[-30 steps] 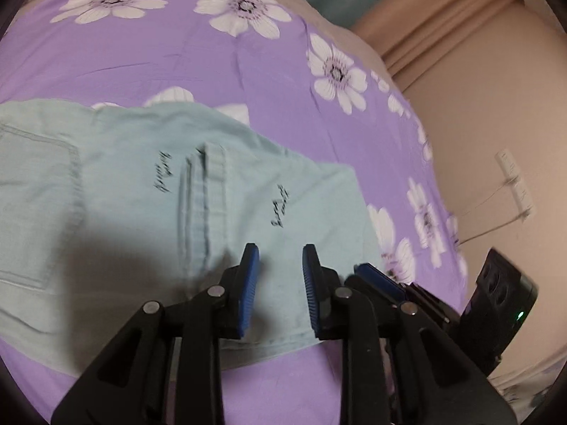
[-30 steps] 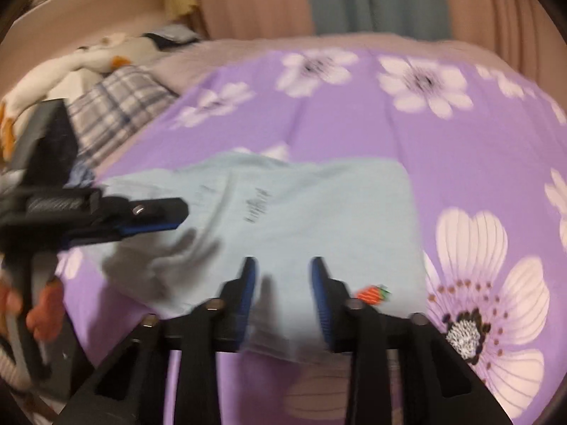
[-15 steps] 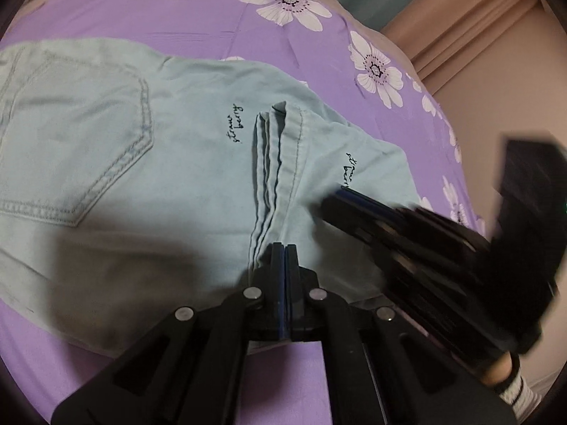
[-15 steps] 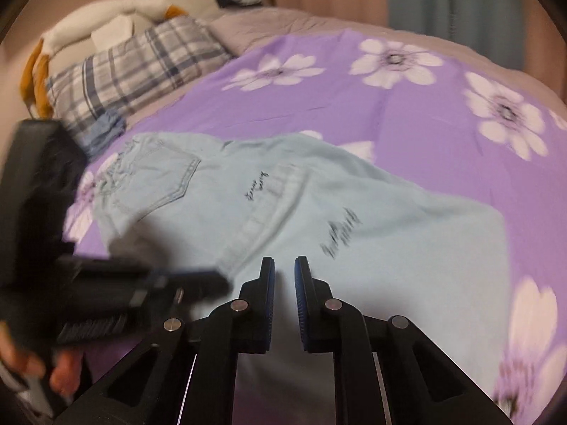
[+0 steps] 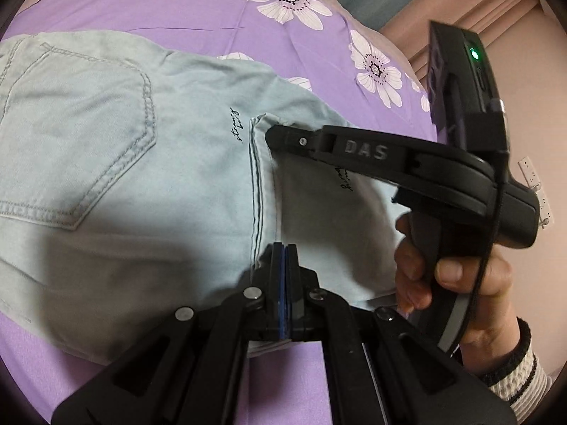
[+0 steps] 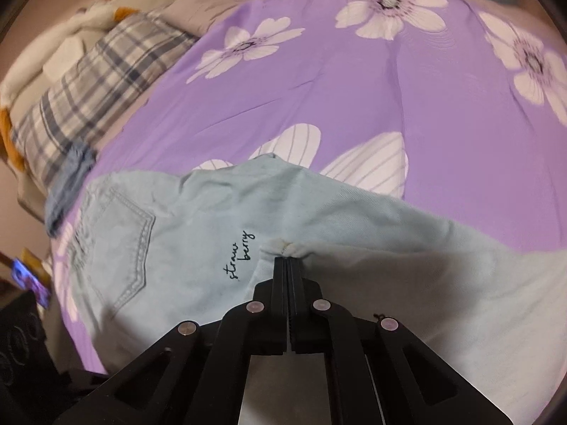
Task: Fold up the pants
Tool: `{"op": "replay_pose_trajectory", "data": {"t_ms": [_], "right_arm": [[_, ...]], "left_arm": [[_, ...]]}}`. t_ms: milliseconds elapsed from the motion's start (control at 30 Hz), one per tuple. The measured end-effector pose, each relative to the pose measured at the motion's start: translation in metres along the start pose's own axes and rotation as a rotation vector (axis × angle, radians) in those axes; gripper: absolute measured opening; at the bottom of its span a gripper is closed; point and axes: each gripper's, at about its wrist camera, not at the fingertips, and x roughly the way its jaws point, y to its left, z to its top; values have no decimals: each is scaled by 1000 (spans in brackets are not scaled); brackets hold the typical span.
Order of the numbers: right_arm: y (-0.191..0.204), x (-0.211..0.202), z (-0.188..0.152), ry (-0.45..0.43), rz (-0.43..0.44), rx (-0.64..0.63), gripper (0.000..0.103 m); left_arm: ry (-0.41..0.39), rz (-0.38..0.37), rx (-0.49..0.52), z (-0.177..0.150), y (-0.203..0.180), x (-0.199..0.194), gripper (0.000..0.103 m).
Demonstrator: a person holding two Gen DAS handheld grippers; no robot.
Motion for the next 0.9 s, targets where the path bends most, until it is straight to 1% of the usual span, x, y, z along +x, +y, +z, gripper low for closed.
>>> {"op": "replay_pose_trajectory", "data": {"t_ms": [67, 100, 200, 300, 400, 467, 500, 533, 567, 633, 700, 733, 767, 800, 833, 900], "right_arm": [[-2, -6, -6, -3, 16, 37, 4], [0, -9, -8, -5, 14, 34, 4], [9, -32, -27, -42, -1, -15, 4], [17, -50, -57, -52, -40, -64, 4], [22, -54, -92, 3, -74, -111, 4], [28, -64, -112, -29, -86, -151, 4], [29, -68, -116, -33, -85, -156, 4], [29, -72, -120, -26, -69, -149, 4], [29, -75, -124, -17, -41, -134, 4], [27, -79, -128, -12, -18, -108, 5], [29, -83, -133, -28, -4, -96, 5], [29, -87, -135, -38, 14, -92, 6], [30, -89, -137, -47, 33, -90, 7], [33, -91, -138, -54, 45, -90, 11], [35, -93, -140, -62, 56, -91, 16], [38, -95, -141, -74, 69, -93, 20]], "left_arm": [[5, 0, -4, 0, 1, -2, 2], [10, 1, -6, 0, 1, -1, 2], [17, 9, -7, 2, 3, -1, 2], [19, 10, -12, 1, 5, -3, 2], [23, 19, -14, -1, 6, -6, 2], [12, 36, -5, -5, 5, -14, 2], [11, 57, -2, -6, 6, -18, 17], [7, 54, -9, -8, 9, -24, 24], [3, 27, -26, -10, 12, -29, 30], [-22, 20, -40, -16, 17, -46, 31], [-50, 20, -43, -22, 22, -62, 37], [-68, 13, -58, -26, 28, -73, 40], [-84, 13, -78, -29, 36, -83, 48], [-93, 18, -94, -29, 39, -87, 55], [-109, 30, -125, -33, 48, -95, 59], [-132, 40, -198, -39, 70, -108, 60]]}}
